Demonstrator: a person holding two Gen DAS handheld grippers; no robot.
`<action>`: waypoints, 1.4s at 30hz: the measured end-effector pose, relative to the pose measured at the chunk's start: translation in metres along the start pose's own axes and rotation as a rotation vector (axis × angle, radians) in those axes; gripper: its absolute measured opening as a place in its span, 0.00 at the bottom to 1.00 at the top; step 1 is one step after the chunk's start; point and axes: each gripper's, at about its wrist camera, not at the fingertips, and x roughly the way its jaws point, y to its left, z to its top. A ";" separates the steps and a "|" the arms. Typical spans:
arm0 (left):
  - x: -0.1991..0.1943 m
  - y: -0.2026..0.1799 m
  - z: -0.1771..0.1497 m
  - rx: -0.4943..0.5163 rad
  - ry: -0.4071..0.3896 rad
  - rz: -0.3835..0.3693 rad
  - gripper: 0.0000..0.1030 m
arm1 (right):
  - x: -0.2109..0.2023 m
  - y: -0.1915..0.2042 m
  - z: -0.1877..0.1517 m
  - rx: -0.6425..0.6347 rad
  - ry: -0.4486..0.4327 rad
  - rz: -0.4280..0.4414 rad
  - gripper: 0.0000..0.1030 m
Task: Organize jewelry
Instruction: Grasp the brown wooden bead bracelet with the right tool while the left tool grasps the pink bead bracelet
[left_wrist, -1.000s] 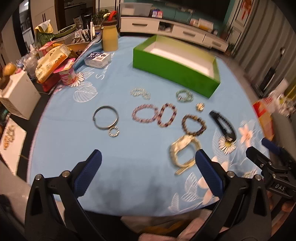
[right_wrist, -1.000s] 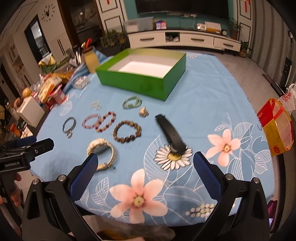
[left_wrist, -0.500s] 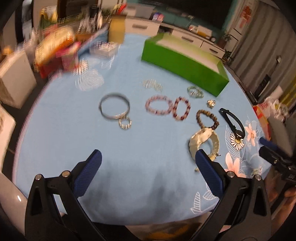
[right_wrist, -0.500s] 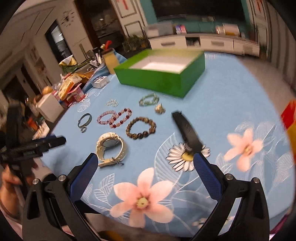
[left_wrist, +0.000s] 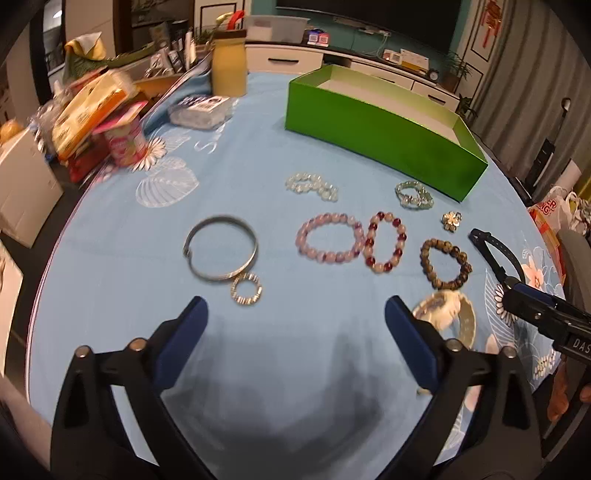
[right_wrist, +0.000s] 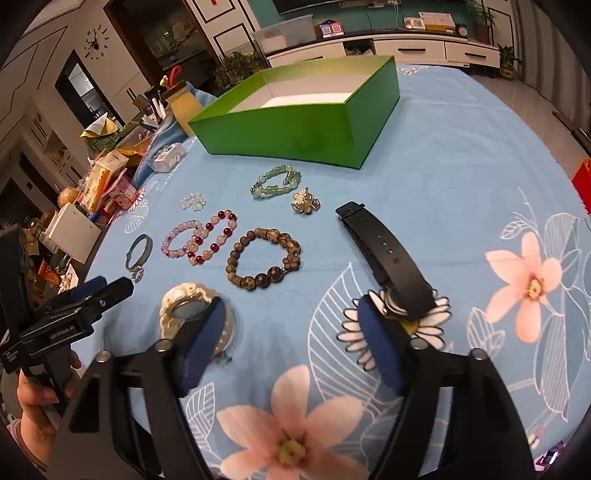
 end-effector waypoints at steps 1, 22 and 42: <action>0.002 -0.001 0.002 0.004 -0.004 -0.003 0.88 | 0.002 0.001 0.001 -0.008 0.000 0.000 0.64; 0.066 -0.012 0.049 0.158 0.035 -0.046 0.41 | 0.052 0.014 0.031 -0.131 0.011 -0.044 0.32; 0.060 -0.003 0.040 0.093 0.034 -0.150 0.07 | 0.046 0.027 0.034 -0.233 -0.045 -0.088 0.10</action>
